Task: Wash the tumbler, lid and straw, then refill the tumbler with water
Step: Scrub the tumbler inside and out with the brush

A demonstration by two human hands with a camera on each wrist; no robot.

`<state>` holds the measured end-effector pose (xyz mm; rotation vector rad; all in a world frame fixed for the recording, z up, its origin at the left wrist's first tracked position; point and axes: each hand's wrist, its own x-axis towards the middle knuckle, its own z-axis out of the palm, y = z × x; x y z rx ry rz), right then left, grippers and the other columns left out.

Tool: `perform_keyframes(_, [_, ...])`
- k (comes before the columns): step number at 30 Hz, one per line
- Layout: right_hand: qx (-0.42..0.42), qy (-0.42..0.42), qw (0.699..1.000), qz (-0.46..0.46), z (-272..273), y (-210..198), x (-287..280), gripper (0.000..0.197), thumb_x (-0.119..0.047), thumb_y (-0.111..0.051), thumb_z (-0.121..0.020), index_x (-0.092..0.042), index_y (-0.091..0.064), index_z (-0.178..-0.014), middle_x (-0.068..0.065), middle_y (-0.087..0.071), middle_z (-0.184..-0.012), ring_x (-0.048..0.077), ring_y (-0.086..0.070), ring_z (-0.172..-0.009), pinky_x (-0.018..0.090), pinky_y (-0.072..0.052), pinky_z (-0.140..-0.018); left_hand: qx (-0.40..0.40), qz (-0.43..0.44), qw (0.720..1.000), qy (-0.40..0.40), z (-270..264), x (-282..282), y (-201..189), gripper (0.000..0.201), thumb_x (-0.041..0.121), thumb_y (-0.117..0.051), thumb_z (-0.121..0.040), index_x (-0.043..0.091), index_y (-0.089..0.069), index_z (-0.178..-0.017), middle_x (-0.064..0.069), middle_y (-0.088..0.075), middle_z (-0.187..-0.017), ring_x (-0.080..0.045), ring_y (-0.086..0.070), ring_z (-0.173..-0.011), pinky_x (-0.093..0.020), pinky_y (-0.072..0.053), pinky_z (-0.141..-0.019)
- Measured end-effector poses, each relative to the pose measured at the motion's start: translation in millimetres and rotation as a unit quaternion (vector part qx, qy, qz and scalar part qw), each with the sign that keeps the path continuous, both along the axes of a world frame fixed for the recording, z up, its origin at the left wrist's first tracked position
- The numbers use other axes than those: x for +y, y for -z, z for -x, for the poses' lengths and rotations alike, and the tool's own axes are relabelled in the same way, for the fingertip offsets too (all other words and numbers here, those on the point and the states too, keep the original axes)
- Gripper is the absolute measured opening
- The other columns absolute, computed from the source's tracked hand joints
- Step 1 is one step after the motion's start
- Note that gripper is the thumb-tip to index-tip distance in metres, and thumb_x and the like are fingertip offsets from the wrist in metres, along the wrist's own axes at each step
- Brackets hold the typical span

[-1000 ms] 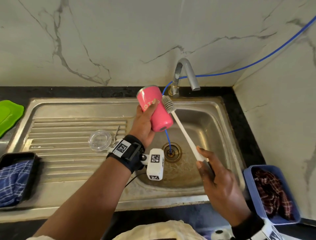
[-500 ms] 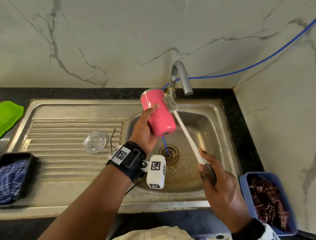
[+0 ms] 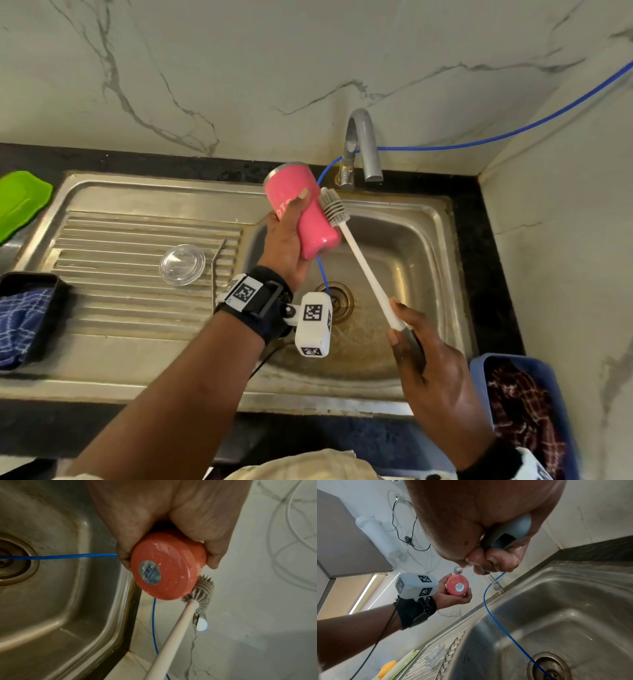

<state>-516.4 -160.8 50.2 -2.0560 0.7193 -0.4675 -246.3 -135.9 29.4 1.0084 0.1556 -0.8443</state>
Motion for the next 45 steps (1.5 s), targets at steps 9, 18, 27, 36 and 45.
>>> perform_keyframes(9, [0.009, -0.001, 1.0, -0.006, 2, 4, -19, 0.038, -0.038, -0.051, -0.103, -0.043, -0.053, -0.141, -0.02, -0.058, -0.07, 0.004, -0.052, -0.051, 0.011, -0.038, -0.05, -0.001, 0.003, 0.999, 0.042, 7, -5, -3, 0.064, 0.034, -0.072, -0.095, 0.013, -0.045, -0.148, -0.018, -0.067, -0.134, -0.031, -0.072, -0.111, -0.046, -0.062, -0.085])
perform_keyframes(18, [0.031, -0.006, 0.999, -0.001, -6, -1, -18, 0.04, -0.034, -0.052, -0.103, -0.045, -0.051, -0.141, -0.022, -0.061, -0.069, 0.006, -0.055, -0.049, 0.009, -0.036, -0.048, -0.025, -0.012, 1.0, 0.014, -5, -3, -10, 0.056, 0.036, -0.064, -0.102, 0.016, -0.038, -0.147, -0.02, -0.064, -0.136, -0.035, -0.072, -0.112, -0.056, -0.062, -0.088])
perform_keyframes(27, [0.034, -0.019, 0.999, -0.008, -4, -7, -5, 0.039, -0.027, -0.054, -0.102, -0.04, -0.052, -0.139, -0.033, -0.061, -0.069, -0.001, -0.056, -0.048, 0.005, -0.036, -0.049, -0.023, 0.001, 1.0, 0.007, -16, 12, -6, 0.055, 0.038, -0.062, -0.103, 0.025, -0.038, -0.15, -0.015, -0.063, -0.137, -0.03, -0.077, -0.1, -0.056, -0.062, -0.076])
perform_keyframes(36, [0.032, -0.015, 0.999, -0.024, -8, 2, 0, 0.037, -0.032, -0.052, -0.102, -0.04, -0.052, -0.139, -0.029, -0.059, -0.067, 0.003, -0.051, -0.047, 0.007, -0.033, -0.049, -0.017, -0.017, 1.0, 0.02, -25, 16, 3, 0.084, 0.041, -0.084, -0.085, 0.023, -0.035, -0.151, -0.02, -0.06, -0.142, -0.04, -0.07, -0.116, -0.053, -0.061, -0.083])
perform_keyframes(45, [0.035, -0.018, 0.999, -0.017, -13, 0, -13, 0.037, -0.035, -0.051, -0.103, -0.04, -0.052, -0.139, -0.021, -0.055, -0.062, 0.005, -0.047, -0.046, 0.01, -0.032, -0.047, -0.033, 0.027, 0.999, 0.029, -19, 16, 6, 0.089, 0.043, -0.086, -0.083, 0.014, -0.039, -0.154, -0.023, -0.059, -0.145, -0.039, -0.065, -0.125, -0.054, -0.058, -0.092])
